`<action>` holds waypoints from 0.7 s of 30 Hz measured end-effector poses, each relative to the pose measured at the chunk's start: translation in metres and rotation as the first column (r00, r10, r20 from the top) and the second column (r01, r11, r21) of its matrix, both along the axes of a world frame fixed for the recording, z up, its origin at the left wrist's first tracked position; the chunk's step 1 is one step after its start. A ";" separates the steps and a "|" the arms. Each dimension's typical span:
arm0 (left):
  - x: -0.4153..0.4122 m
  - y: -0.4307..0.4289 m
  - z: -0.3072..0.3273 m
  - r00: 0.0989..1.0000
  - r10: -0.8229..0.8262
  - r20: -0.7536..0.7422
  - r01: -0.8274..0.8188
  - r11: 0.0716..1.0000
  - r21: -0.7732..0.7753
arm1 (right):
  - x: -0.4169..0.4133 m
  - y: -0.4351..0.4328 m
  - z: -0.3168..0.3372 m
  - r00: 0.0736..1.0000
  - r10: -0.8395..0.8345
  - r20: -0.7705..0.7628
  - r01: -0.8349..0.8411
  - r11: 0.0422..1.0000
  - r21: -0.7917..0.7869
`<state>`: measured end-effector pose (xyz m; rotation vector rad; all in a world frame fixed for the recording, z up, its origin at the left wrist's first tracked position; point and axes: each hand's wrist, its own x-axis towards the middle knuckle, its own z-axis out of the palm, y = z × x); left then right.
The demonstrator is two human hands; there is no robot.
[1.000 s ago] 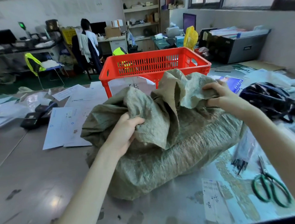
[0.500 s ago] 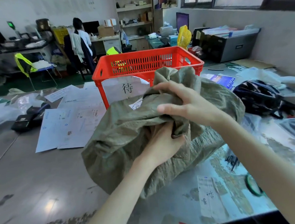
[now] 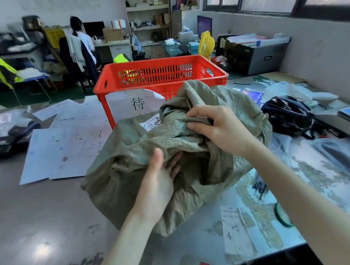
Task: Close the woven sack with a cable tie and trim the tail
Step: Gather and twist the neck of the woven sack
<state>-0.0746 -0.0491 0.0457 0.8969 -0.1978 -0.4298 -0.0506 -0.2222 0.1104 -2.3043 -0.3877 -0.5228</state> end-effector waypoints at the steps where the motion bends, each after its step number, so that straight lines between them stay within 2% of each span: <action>1: 0.002 0.003 0.000 0.994 0.054 -0.095 -0.059 0.997 -0.048 | -0.003 -0.002 -0.002 1.000 0.001 -0.013 -0.001 1.000 -0.023; 4: 0.010 0.010 0.000 0.967 0.165 -0.194 -0.199 0.965 -0.170 | -0.011 -0.004 -0.009 0.994 0.046 -0.099 -0.055 0.995 -0.089; 7: 0.015 0.013 0.003 0.937 0.186 -0.295 -0.255 0.942 -0.218 | -0.018 -0.001 -0.019 0.972 0.101 -0.213 -0.143 0.971 -0.190; 10: 0.020 0.013 0.001 0.920 0.177 -0.350 -0.237 0.961 -0.139 | -0.027 0.009 -0.031 0.942 0.123 -0.311 -0.203 0.949 -0.241; 14: 0.024 0.010 -0.013 0.903 0.171 -0.394 -0.207 0.977 -0.051 | -0.041 0.029 -0.053 0.887 0.196 -0.418 -0.305 0.928 -0.214; 18: 0.032 0.010 -0.028 0.885 0.179 -0.429 -0.169 0.984 0.061 | -0.053 0.041 -0.067 0.798 0.183 -0.574 -0.350 0.917 -0.193; 21: 0.038 0.011 -0.037 0.892 0.259 -0.370 -0.172 0.952 0.252 | -0.063 0.049 -0.067 0.801 0.159 -0.577 -0.362 0.897 -0.255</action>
